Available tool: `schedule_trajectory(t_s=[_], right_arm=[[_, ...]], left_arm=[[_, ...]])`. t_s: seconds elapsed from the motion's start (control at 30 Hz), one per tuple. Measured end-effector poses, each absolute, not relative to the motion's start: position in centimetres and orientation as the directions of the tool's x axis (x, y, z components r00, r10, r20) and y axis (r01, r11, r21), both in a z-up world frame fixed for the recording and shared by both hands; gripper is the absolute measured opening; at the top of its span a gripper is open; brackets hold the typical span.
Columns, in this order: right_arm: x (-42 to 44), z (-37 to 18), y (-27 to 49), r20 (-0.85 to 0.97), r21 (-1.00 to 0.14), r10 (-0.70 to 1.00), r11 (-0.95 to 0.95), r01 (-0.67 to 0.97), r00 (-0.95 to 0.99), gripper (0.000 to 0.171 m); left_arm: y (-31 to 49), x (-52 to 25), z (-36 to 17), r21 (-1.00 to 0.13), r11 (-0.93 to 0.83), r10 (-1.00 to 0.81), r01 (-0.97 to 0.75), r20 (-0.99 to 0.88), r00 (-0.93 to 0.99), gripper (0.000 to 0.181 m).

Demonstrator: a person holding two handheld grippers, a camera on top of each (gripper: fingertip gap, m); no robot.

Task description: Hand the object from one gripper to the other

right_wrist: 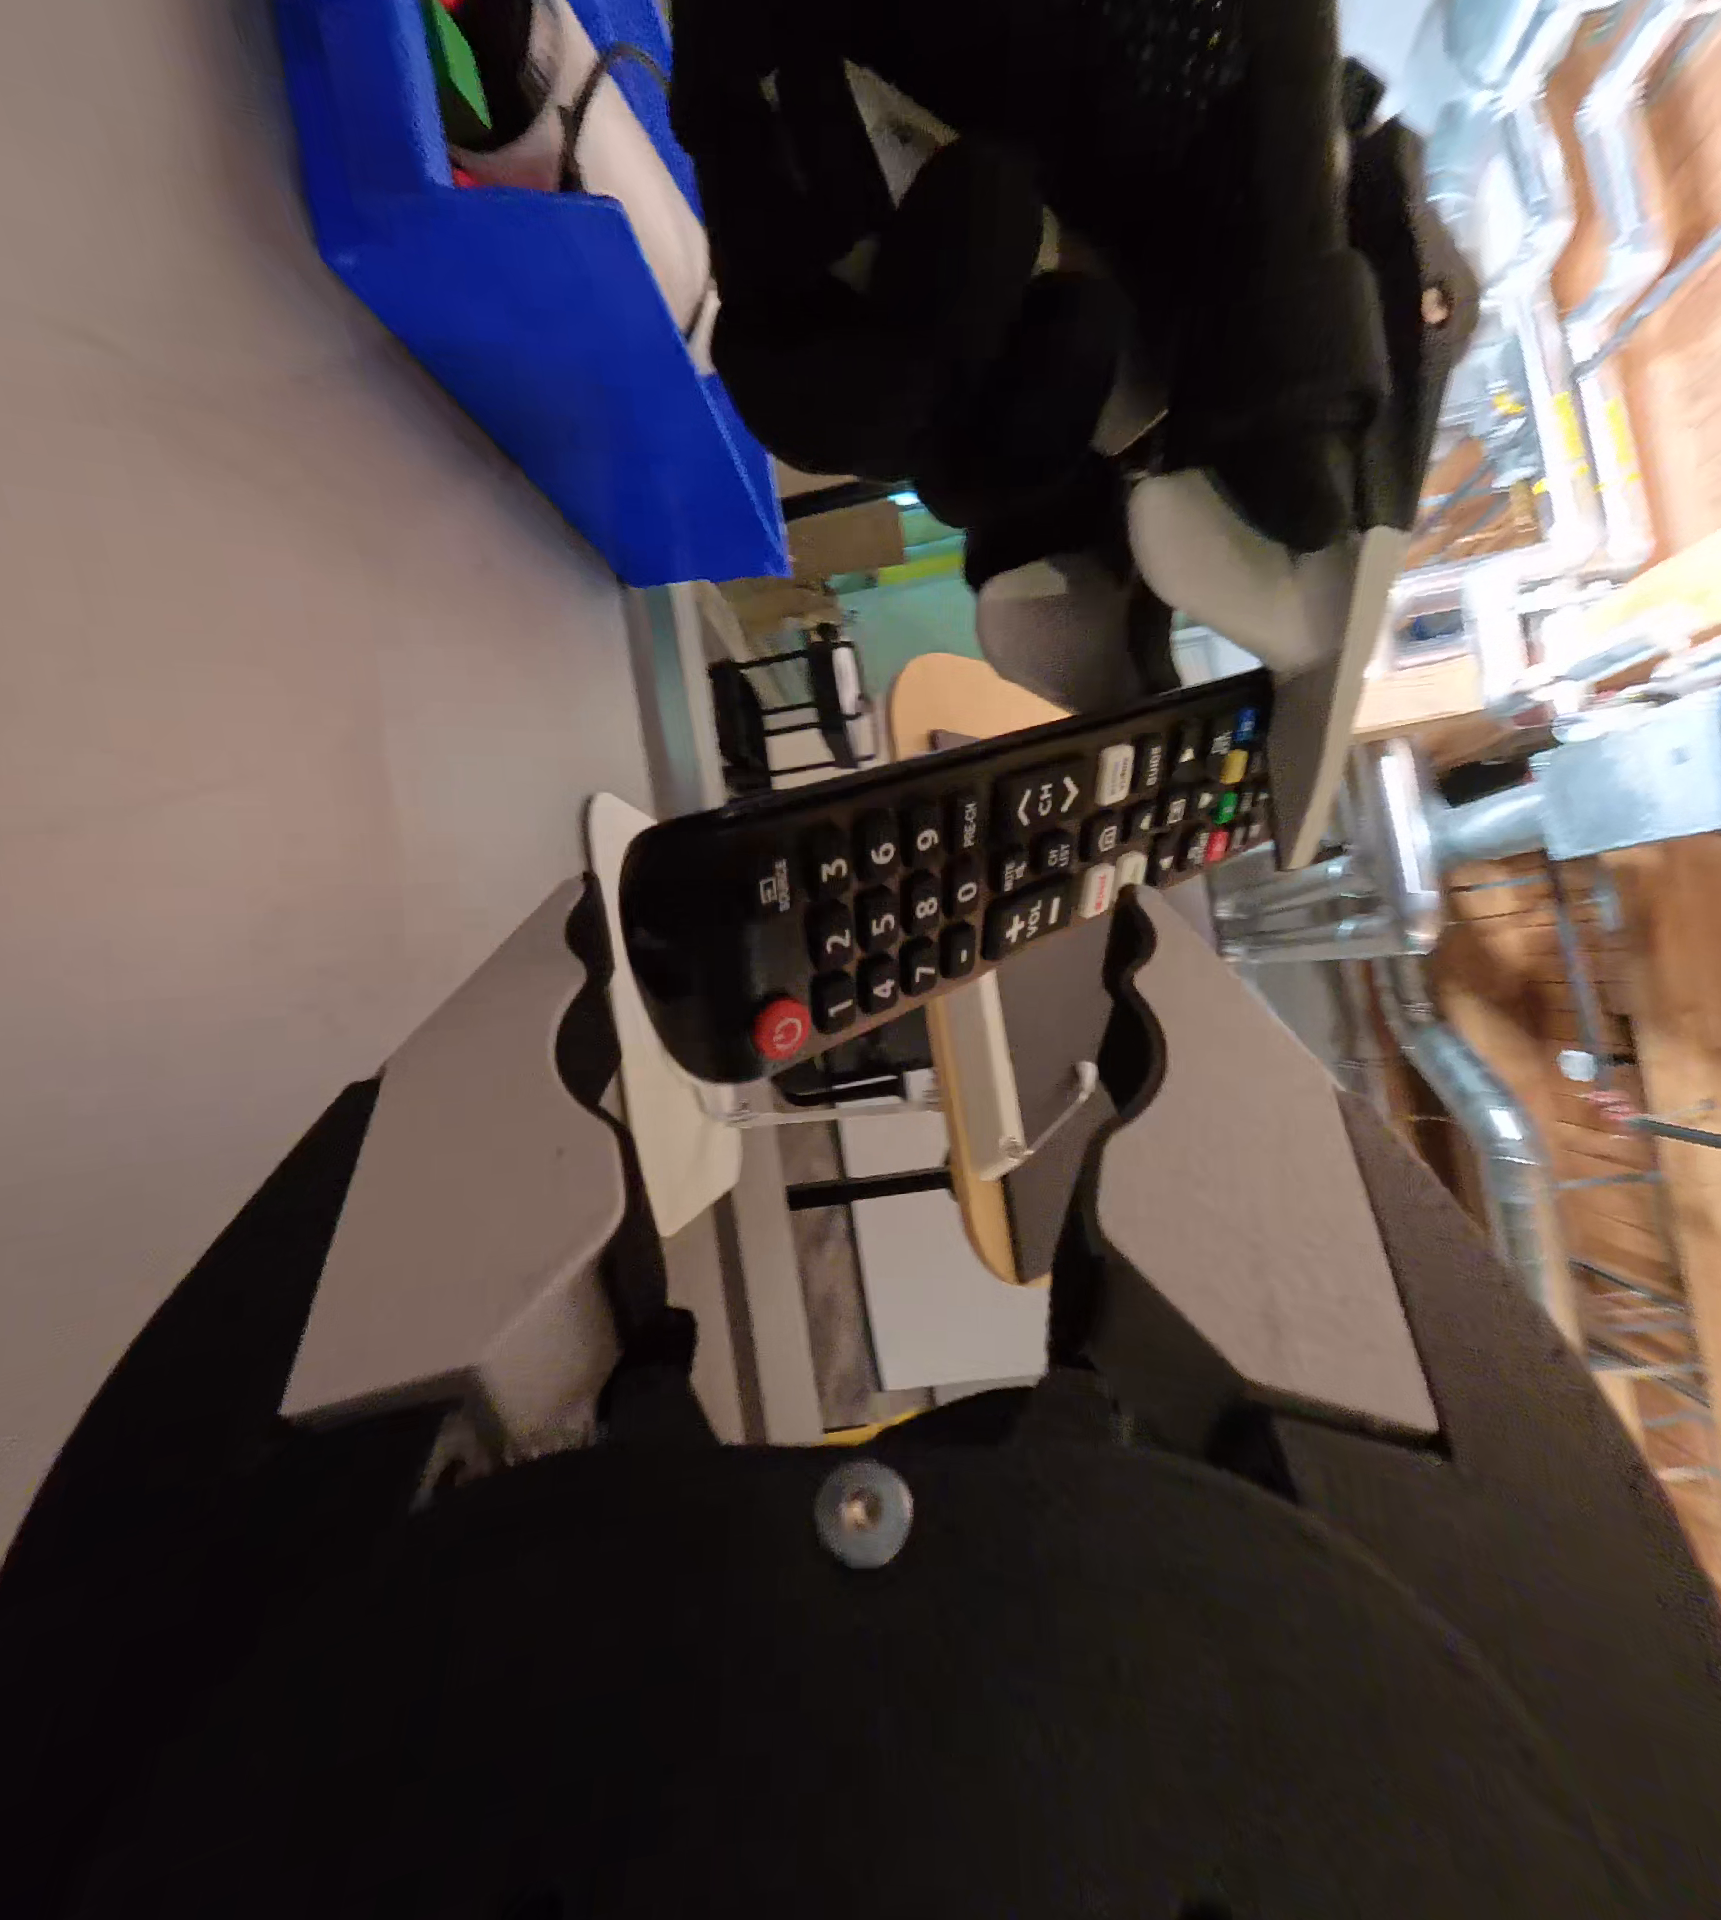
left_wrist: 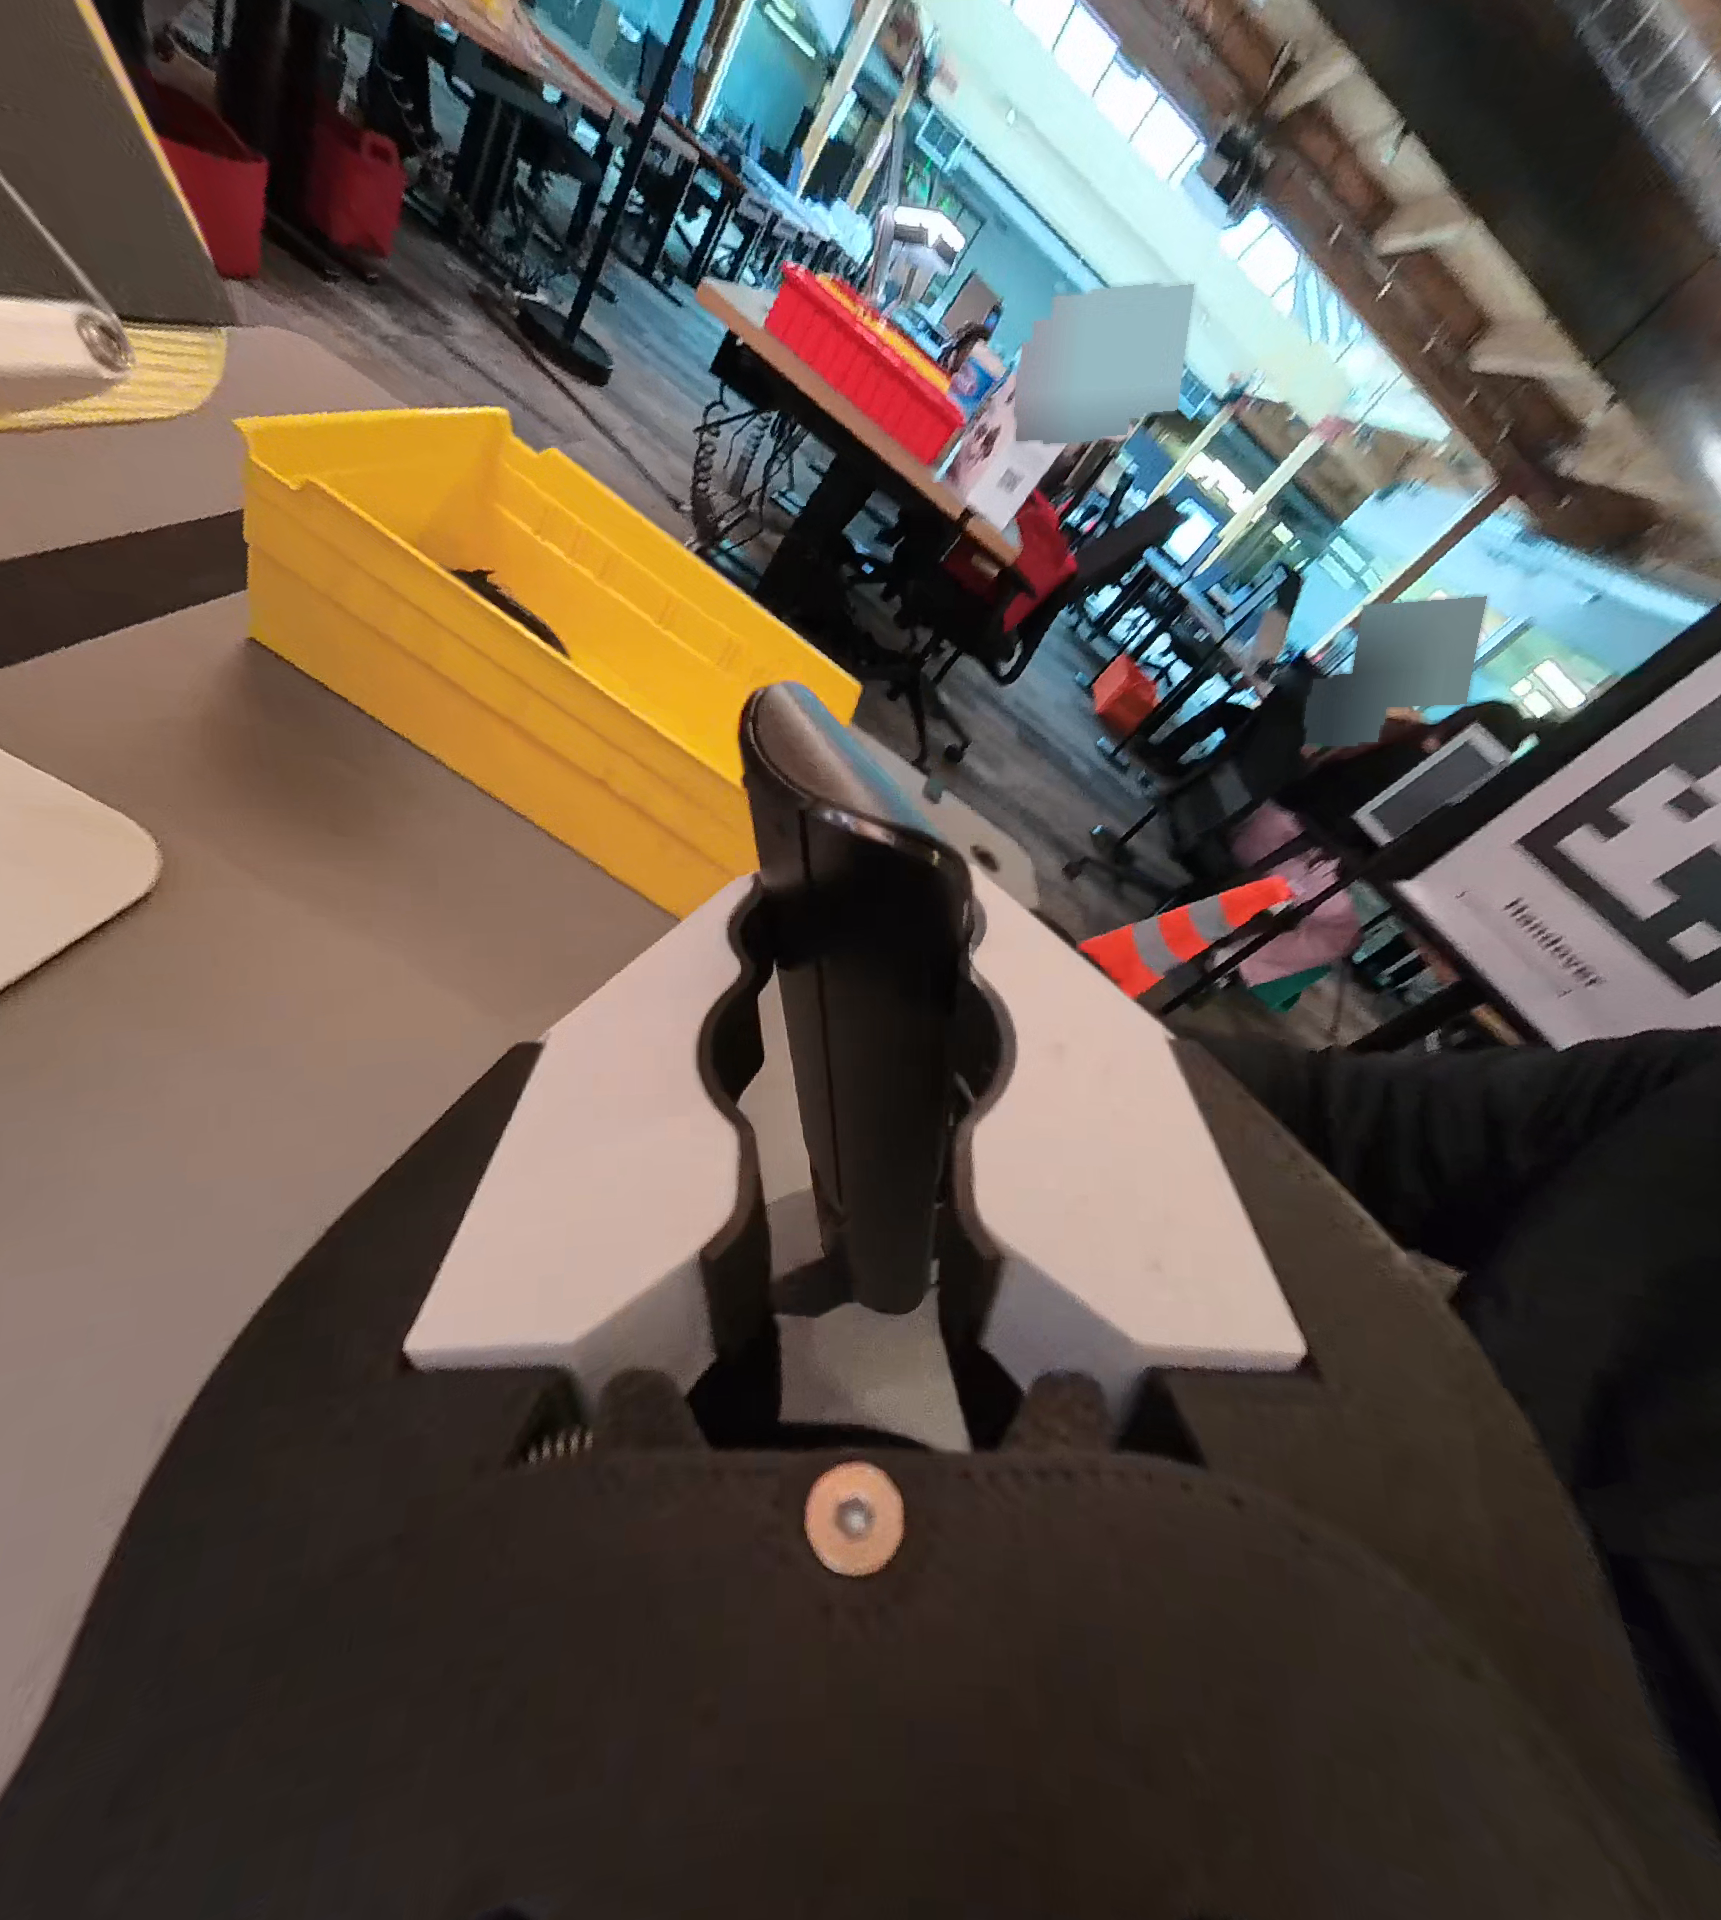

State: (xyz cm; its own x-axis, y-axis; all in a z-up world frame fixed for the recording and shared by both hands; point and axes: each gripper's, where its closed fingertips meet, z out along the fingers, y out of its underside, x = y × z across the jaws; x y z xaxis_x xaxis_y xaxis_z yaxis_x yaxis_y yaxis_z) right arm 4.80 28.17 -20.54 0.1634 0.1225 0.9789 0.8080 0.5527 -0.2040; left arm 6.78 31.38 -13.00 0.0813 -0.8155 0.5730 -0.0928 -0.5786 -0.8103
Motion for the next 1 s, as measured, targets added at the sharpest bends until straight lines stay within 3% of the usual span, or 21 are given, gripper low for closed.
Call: schedule_trajectory(t_s=[0.1,0.17,0.53,0.8,1.0], right_arm=[[4.7,-19.7,28.1,0.986,-0.157,0.038,0.561,0.813,0.164,0.081],[4.4,-19.6,27.8,0.988,-0.129,0.007,0.569,0.812,0.152,0.062],[5.6,-16.9,26.6,0.981,-0.128,-0.041,0.587,0.799,0.187,0.028],[6.2,-15.0,26.2,0.985,-0.157,0.038,0.595,0.788,0.167,0.022],[6.9,-13.5,26.3,0.941,-0.322,0.277,0.544,0.775,0.196,0.021]], left_arm=[[31.5,6.9,-12.8,-0.771,-0.635,-0.772,-0.042,0.634,0.031,0.031],[31.9,6.7,-12.2,-0.749,-0.662,-0.749,0.008,0.662,0.007,0.03],[33.7,5.1,-12.0,-0.628,-0.756,-0.646,0.187,0.761,-0.058,0.03],[34.8,4.9,-13.7,-0.609,-0.763,-0.626,0.217,0.78,-0.014,0.039],[35.9,4.1,-15.1,-0.747,-0.632,-0.72,0.206,0.664,0.203,0.062]])
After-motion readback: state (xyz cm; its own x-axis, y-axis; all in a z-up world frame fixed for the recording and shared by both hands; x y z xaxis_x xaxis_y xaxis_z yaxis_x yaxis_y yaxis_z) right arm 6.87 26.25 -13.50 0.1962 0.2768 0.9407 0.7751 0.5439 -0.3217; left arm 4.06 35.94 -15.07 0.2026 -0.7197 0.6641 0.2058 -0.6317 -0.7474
